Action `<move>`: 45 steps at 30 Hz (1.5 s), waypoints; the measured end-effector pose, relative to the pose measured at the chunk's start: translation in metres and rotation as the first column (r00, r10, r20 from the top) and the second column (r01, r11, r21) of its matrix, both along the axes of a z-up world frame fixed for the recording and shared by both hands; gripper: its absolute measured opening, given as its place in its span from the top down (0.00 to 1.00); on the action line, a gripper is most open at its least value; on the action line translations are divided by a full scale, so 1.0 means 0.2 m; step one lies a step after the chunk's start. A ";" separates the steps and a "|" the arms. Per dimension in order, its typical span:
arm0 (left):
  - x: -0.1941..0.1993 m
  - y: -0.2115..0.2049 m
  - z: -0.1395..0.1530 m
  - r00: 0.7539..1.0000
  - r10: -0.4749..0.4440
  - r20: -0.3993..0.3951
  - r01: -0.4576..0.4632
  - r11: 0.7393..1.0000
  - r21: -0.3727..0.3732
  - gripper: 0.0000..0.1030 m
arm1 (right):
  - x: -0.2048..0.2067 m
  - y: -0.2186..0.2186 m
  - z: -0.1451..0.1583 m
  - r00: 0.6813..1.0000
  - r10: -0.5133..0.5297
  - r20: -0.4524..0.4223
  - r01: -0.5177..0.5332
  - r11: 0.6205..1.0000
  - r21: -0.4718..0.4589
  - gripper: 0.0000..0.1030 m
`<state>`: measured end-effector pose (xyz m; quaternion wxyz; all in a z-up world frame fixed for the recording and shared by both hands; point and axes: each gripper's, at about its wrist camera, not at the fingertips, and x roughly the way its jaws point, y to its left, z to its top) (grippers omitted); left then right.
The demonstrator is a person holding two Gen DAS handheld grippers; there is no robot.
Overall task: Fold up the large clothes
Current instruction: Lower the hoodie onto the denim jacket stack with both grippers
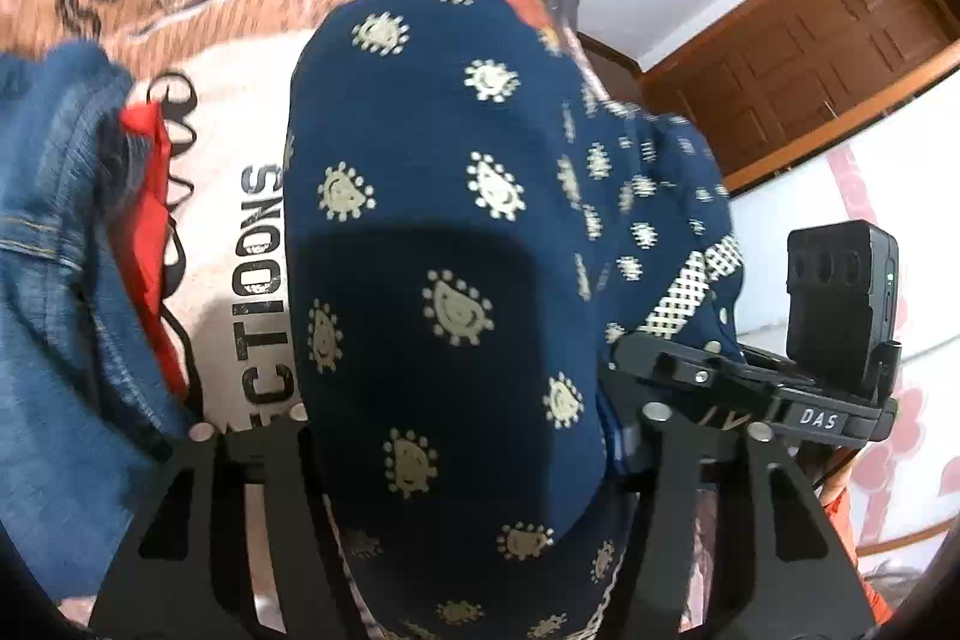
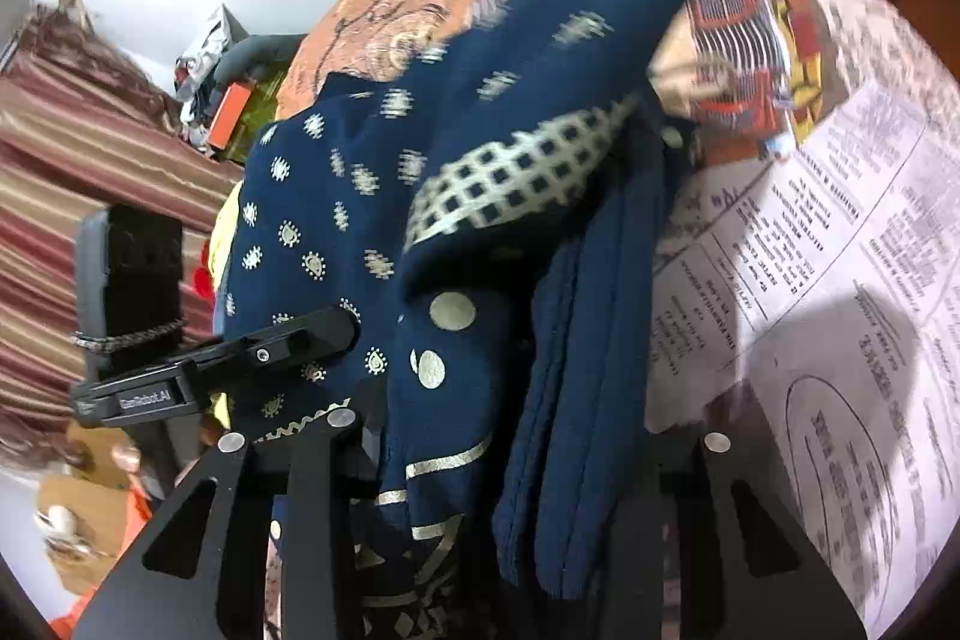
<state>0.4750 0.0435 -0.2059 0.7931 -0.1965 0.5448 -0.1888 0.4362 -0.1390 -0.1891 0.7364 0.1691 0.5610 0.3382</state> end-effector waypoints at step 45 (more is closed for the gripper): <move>-0.35 1.37 0.19 0.938 0.313 0.151 -0.335 0.928 0.161 0.23 | 0.07 1.19 0.05 0.968 0.249 0.022 -0.248 0.968 -0.027 0.58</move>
